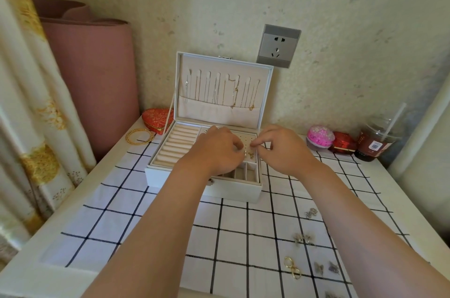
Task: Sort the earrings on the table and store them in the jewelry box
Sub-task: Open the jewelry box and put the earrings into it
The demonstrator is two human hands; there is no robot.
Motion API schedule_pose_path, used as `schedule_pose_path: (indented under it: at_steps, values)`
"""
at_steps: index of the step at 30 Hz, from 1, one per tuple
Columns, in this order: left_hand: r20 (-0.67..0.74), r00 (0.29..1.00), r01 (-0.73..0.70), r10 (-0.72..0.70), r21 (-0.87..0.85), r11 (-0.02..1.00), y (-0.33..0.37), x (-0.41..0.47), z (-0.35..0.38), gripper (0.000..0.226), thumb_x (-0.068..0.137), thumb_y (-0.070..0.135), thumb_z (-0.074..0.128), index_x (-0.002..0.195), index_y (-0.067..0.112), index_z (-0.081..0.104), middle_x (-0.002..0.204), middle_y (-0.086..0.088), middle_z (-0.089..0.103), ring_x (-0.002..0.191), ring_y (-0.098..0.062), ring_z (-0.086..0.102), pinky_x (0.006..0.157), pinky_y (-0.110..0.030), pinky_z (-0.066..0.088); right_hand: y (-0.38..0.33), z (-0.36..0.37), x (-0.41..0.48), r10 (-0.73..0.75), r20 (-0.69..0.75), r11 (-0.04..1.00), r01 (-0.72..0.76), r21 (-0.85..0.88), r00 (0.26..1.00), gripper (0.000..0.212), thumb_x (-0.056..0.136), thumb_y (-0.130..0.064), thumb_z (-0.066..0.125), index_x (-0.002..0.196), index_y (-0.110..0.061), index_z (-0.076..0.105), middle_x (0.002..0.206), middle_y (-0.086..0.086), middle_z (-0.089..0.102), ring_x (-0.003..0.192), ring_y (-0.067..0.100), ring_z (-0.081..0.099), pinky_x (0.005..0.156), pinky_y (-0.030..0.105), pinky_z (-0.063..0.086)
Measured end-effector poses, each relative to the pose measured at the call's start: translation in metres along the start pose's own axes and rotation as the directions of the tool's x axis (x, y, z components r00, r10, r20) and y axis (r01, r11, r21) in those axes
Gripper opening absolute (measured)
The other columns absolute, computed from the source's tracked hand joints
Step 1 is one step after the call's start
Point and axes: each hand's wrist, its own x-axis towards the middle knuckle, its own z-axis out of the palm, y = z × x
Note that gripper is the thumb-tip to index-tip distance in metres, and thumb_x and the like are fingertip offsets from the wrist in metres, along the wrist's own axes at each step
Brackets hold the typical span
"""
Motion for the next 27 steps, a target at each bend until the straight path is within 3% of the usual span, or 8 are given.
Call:
schedule_pose_path:
  at_steps: [4, 9, 12, 16, 21, 27]
  values:
    - [0.006, 1.0, -0.004, 0.004, 0.01, 1.0, 0.0, 0.0, 0.0, 0.034, 0.094, 0.036, 0.05, 0.124, 0.031, 0.066, 0.136, 0.005, 0.052, 0.131, -0.021, 0.035, 0.11, -0.042, 0.032, 0.002, -0.002, -0.002, 0.006, 0.026, 1.0, -0.005, -0.018, 1.0, 0.026, 0.084, -0.014, 0.062, 0.09, -0.033, 0.079, 0.098, -0.016, 0.062, 0.082, 0.003, 0.057, 0.077, 0.032, 0.051]
    - [-0.034, 0.999, -0.008, 0.008, 0.005, 1.0, 0.005, 0.0, 0.0, 0.034, 0.091, 0.036, 0.053, 0.123, 0.032, 0.065, 0.134, 0.004, 0.055, 0.13, -0.02, 0.037, 0.109, -0.04, 0.033, 0.002, -0.012, -0.008, 0.048, -0.03, 0.998, -0.046, 0.052, 0.998, 0.023, 0.087, -0.016, 0.063, 0.094, -0.034, 0.076, 0.1, -0.016, 0.061, 0.075, -0.015, 0.052, 0.071, 0.016, 0.039]
    - [-0.082, 0.995, -0.057, 0.056, -0.014, 0.998, 0.021, -0.002, 0.0, 0.033, 0.09, 0.035, 0.056, 0.121, 0.032, 0.065, 0.13, 0.003, 0.055, 0.127, -0.019, 0.039, 0.105, -0.037, 0.034, 0.005, -0.027, -0.02, 0.102, -0.039, 0.992, -0.099, 0.079, 0.994, 0.022, 0.088, -0.019, 0.064, 0.095, -0.036, 0.075, 0.099, -0.018, 0.062, 0.074, -0.012, 0.051, 0.075, 0.017, 0.041]
    - [-0.097, 0.98, -0.177, 0.174, -0.019, 0.984, 0.054, -0.009, 0.009, 0.029, 0.089, 0.032, 0.057, 0.115, 0.03, 0.068, 0.118, 0.006, 0.061, 0.118, -0.016, 0.046, 0.099, -0.034, 0.04, 0.013, -0.048, -0.052, 0.179, 0.116, 0.983, -0.183, 0.026, 0.977, 0.019, 0.089, -0.021, 0.066, 0.092, -0.038, 0.074, 0.093, -0.02, 0.067, 0.076, -0.016, 0.054, 0.072, 0.016, 0.04]
    - [0.051, 0.966, -0.254, 0.254, 0.007, 0.967, 0.089, -0.023, 0.037, 0.018, 0.088, 0.031, 0.059, 0.101, 0.03, 0.071, 0.1, 0.01, 0.065, 0.103, -0.013, 0.055, 0.089, -0.032, 0.048, 0.03, -0.067, -0.09, 0.307, 0.353, 0.951, -0.281, -0.126, 0.884, 0.021, 0.086, -0.019, 0.067, 0.088, -0.039, 0.073, 0.094, -0.016, 0.068, 0.091, 0.002, 0.063, 0.085, 0.025, 0.052]
    - [0.296, 0.938, -0.214, 0.183, 0.077, 0.974, 0.109, -0.025, 0.068, 0.025, 0.084, 0.041, 0.067, 0.107, 0.032, 0.07, 0.105, 0.011, 0.067, 0.1, -0.012, 0.06, 0.086, -0.031, 0.052, 0.04, -0.069, -0.114, 0.362, 0.443, 0.931, -0.297, -0.211, 0.82, 0.023, 0.084, -0.024, 0.072, 0.103, -0.037, 0.076, 0.098, -0.016, 0.066, 0.09, 0.007, 0.063, 0.081, 0.026, 0.054]
